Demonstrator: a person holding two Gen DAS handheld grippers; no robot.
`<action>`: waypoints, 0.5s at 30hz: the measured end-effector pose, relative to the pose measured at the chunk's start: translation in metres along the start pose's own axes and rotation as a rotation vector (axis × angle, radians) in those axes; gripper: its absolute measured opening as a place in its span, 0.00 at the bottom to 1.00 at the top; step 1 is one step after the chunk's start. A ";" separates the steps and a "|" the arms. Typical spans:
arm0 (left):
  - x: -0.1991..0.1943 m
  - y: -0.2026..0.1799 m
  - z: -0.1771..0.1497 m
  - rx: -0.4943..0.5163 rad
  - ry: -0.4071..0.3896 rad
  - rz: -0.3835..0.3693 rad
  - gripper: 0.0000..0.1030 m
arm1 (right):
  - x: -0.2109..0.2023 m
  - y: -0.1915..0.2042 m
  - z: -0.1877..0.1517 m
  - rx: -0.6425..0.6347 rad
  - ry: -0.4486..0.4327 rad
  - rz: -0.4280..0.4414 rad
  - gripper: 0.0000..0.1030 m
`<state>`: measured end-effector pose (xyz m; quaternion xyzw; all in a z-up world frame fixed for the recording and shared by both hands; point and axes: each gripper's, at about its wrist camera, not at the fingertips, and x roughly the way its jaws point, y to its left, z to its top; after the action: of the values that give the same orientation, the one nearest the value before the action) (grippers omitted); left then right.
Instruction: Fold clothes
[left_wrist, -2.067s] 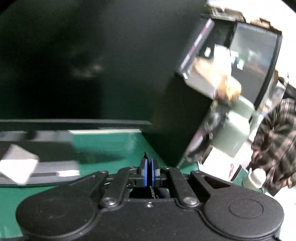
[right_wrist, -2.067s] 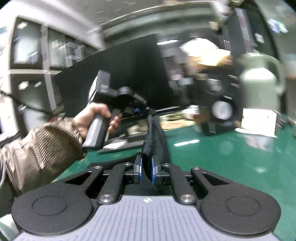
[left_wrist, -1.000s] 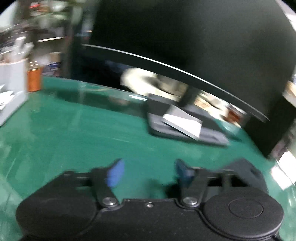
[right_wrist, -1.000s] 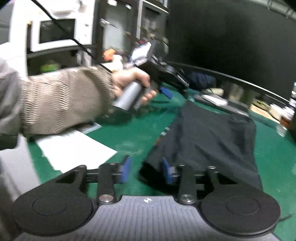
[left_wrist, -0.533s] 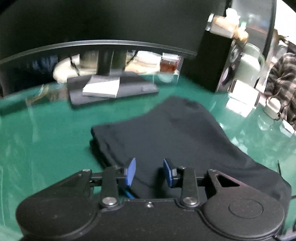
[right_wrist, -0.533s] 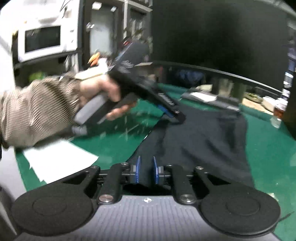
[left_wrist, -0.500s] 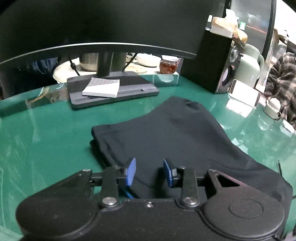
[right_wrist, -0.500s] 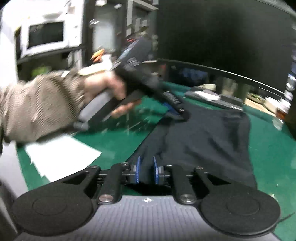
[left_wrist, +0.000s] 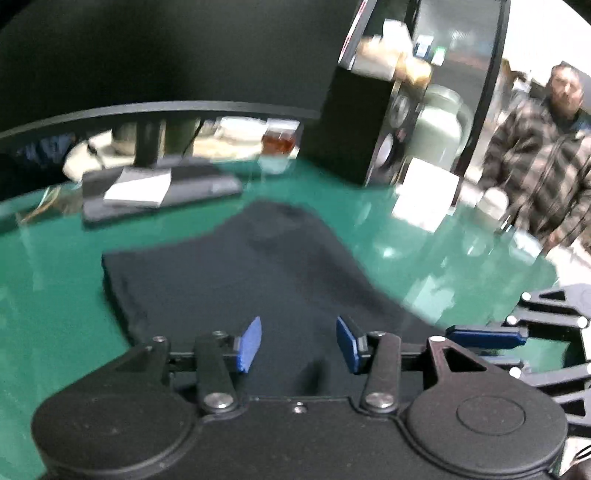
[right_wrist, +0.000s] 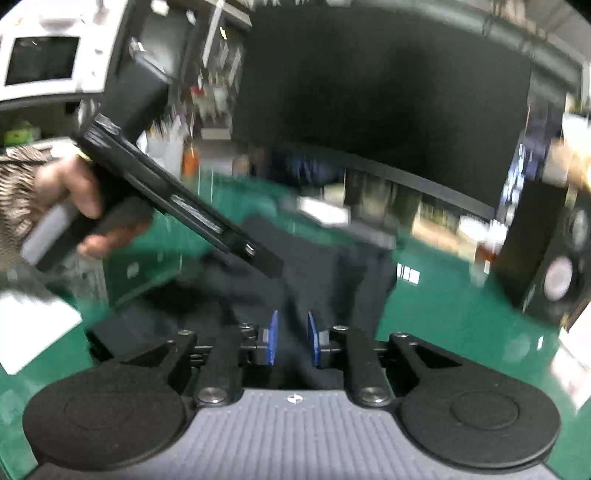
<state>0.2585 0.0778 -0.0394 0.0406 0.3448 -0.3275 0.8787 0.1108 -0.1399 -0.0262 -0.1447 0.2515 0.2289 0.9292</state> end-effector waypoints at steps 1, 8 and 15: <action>-0.001 -0.001 0.000 0.013 -0.004 0.012 0.45 | 0.000 0.002 -0.003 -0.007 0.009 0.009 0.17; 0.011 -0.032 0.050 0.089 -0.070 -0.034 0.47 | -0.020 -0.003 -0.011 0.049 -0.042 0.033 0.15; 0.107 -0.043 0.088 0.140 0.064 0.007 0.47 | 0.003 -0.027 -0.022 0.153 0.071 0.045 0.15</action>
<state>0.3415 -0.0405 -0.0337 0.1137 0.3487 -0.3463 0.8634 0.1176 -0.1707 -0.0421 -0.0754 0.3043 0.2247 0.9226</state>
